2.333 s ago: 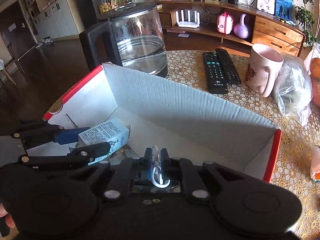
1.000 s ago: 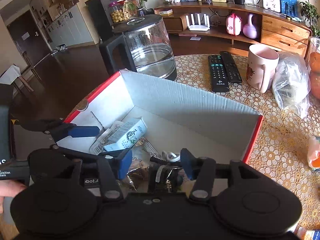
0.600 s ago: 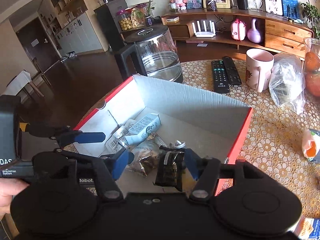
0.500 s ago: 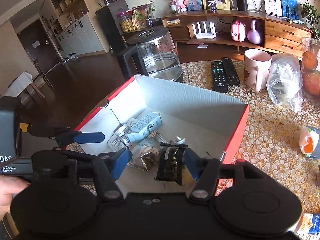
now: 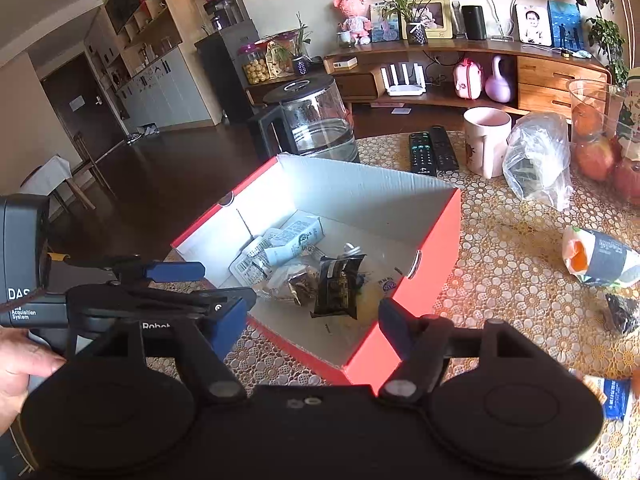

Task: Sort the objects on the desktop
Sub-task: 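Withdraw both tools from the box toward the biscuit packet and toy pig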

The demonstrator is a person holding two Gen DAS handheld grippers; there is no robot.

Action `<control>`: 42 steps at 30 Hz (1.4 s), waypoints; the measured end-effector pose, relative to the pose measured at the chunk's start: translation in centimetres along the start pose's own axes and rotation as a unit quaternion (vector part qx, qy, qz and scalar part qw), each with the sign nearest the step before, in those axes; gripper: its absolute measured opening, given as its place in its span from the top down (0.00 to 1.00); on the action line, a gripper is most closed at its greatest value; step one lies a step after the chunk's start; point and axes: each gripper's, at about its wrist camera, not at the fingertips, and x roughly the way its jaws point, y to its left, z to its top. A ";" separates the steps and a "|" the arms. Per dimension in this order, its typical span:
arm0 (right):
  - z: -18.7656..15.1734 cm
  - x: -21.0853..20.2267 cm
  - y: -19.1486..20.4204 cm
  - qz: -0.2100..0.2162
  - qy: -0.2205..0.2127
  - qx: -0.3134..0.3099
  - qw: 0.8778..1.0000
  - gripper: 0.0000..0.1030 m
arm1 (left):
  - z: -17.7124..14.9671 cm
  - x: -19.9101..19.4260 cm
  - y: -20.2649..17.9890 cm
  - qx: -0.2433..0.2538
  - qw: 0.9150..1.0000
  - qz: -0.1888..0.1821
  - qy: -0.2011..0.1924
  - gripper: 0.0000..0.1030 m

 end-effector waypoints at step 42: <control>-12.3 -15.2 -8.6 -0.138 -0.125 0.053 0.981 0.17 | -5.0 -4.9 -14.4 0.047 0.994 -0.081 -0.059 0.00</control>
